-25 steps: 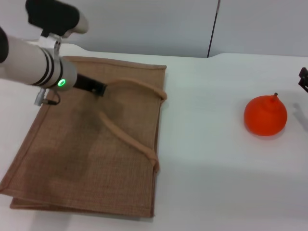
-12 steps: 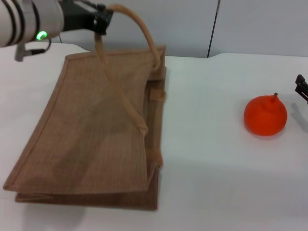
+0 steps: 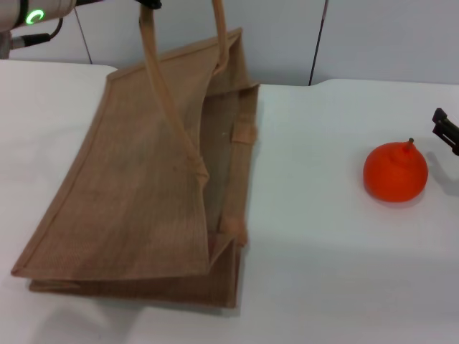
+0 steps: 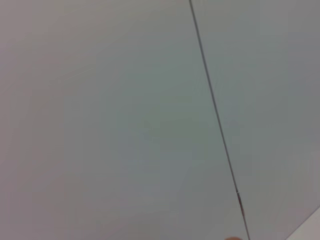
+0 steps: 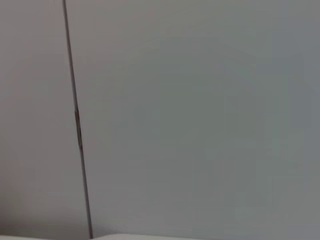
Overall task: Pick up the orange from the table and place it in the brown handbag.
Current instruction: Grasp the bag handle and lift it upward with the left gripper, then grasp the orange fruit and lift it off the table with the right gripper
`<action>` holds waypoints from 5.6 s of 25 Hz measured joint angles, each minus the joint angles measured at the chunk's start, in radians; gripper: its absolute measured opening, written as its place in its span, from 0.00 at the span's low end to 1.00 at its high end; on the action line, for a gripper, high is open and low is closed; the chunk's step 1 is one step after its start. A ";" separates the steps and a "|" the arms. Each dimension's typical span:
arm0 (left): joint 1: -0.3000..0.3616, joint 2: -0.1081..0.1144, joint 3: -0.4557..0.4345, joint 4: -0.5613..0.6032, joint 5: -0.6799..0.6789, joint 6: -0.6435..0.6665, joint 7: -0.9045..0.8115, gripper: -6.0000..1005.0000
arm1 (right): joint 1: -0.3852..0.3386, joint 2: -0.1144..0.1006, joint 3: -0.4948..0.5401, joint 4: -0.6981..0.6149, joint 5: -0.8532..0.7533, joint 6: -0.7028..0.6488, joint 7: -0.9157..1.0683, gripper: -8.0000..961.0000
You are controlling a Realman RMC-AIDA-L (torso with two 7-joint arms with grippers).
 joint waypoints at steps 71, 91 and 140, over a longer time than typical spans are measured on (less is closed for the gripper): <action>0.023 -0.003 0.011 0.005 0.038 -0.019 0.040 0.14 | -0.177 0.006 0.185 0.581 -1.147 -0.004 0.759 0.72; 0.016 -0.003 0.013 0.004 0.039 -0.015 0.053 0.14 | -0.191 0.007 0.224 0.689 -1.163 0.057 0.832 0.13; 0.014 -0.003 0.024 -0.031 0.067 -0.016 0.055 0.14 | -0.100 0.002 0.330 0.625 -1.526 0.029 1.062 0.92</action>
